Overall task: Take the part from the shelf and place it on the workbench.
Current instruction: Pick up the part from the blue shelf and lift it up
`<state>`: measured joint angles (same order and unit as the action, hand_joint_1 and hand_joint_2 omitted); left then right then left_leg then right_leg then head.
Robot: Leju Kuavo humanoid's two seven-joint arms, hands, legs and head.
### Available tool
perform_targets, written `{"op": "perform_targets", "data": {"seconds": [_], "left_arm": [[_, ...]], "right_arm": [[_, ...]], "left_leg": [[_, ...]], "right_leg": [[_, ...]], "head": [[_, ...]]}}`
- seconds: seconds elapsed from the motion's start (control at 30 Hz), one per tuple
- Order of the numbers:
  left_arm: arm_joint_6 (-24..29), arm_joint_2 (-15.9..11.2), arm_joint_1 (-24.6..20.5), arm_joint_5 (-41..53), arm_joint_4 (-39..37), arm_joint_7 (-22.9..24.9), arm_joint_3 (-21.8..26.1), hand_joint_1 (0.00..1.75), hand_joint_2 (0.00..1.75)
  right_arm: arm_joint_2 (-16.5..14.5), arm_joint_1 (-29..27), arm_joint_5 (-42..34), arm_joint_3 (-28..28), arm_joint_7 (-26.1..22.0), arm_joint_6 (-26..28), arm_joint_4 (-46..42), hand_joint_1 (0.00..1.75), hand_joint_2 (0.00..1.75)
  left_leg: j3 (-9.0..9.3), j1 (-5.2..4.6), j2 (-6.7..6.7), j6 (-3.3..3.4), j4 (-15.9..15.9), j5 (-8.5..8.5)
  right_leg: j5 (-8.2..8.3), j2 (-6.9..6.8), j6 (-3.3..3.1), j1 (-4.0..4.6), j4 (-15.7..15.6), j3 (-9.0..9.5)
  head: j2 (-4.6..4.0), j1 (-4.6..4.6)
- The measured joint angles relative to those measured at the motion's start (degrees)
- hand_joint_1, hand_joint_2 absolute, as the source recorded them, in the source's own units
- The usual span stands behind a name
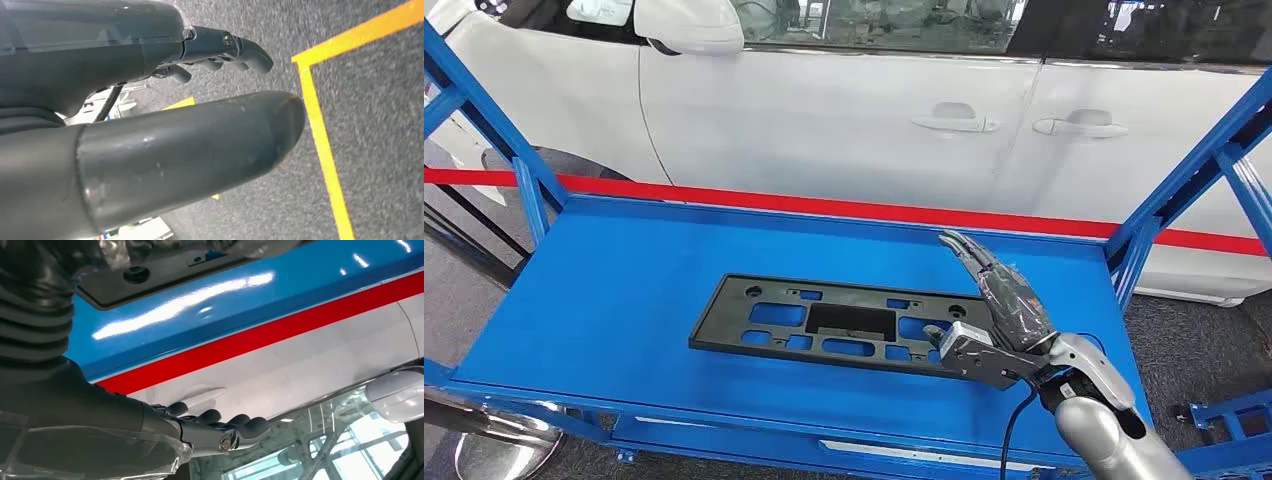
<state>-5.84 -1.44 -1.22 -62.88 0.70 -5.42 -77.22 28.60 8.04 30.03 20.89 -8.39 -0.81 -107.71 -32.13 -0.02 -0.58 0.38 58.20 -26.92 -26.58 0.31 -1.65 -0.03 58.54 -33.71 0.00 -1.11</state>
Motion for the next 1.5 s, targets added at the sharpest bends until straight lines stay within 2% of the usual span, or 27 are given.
{"op": "perform_targets", "data": {"seconds": [0.3,0.43,0.63,0.93,1.2,1.5], "left_arm": [[0.0,0.0,-0.1,0.0,0.0,-0.1,0.0,0.00,0.00],[0.0,0.0,-0.1,0.0,0.0,-0.1,0.0,0.00,0.00],[0.4,0.0,0.0,-0.5,0.0,-0.1,0.0,0.00,0.00],[0.5,0.0,0.1,-0.7,0.0,0.2,0.1,0.00,0.00],[0.3,0.0,0.1,-0.4,0.0,-0.3,0.1,0.00,0.00],[0.3,0.0,0.2,-0.1,0.0,-0.4,0.1,0.00,0.00]], "right_arm": [[0.8,-1.6,0.0,-1.5,-0.1,0.1,-1.2,0.00,0.00],[1.3,-3.0,-0.6,-2.3,-0.9,0.4,-2.3,0.00,1.75],[3.5,-9.0,-2.4,-5.5,-3.4,-0.2,-6.2,0.00,1.75],[7.0,-19.3,1.3,-7.9,-5.3,-1.4,-11.8,0.00,1.75],[10.1,-22.2,4.0,-6.2,-5.2,-2.0,-14.0,0.00,1.75],[11.0,-22.4,4.4,-4.8,-5.1,-1.9,-14.5,0.00,1.75]], "left_leg": [[0.03,-0.07,0.06,0.50,0.0,-0.05],[0.04,-0.11,0.05,0.57,0.0,-0.03],[0.05,-0.10,0.04,0.57,0.0,-0.04],[0.06,-0.08,0.06,0.55,-0.1,-0.05],[0.05,-0.09,0.07,0.55,-0.1,-0.05],[0.13,-0.09,0.07,0.56,-0.1,-0.04]], "right_leg": [[0.20,0.05,0.53,-0.06,-0.4,0.20],[0.21,0.03,0.82,-0.11,-0.4,0.20],[0.15,0.00,0.91,-0.10,-0.4,0.19],[0.10,0.02,0.94,-0.10,-0.4,0.17],[0.10,0.02,0.94,-0.10,-0.4,0.20],[0.10,0.02,0.95,-0.09,-0.4,0.22]], "head": [[-0.01,0.00],[0.00,0.00],[-0.01,0.00],[0.00,0.00],[-0.01,0.00],[0.00,0.00]]}}
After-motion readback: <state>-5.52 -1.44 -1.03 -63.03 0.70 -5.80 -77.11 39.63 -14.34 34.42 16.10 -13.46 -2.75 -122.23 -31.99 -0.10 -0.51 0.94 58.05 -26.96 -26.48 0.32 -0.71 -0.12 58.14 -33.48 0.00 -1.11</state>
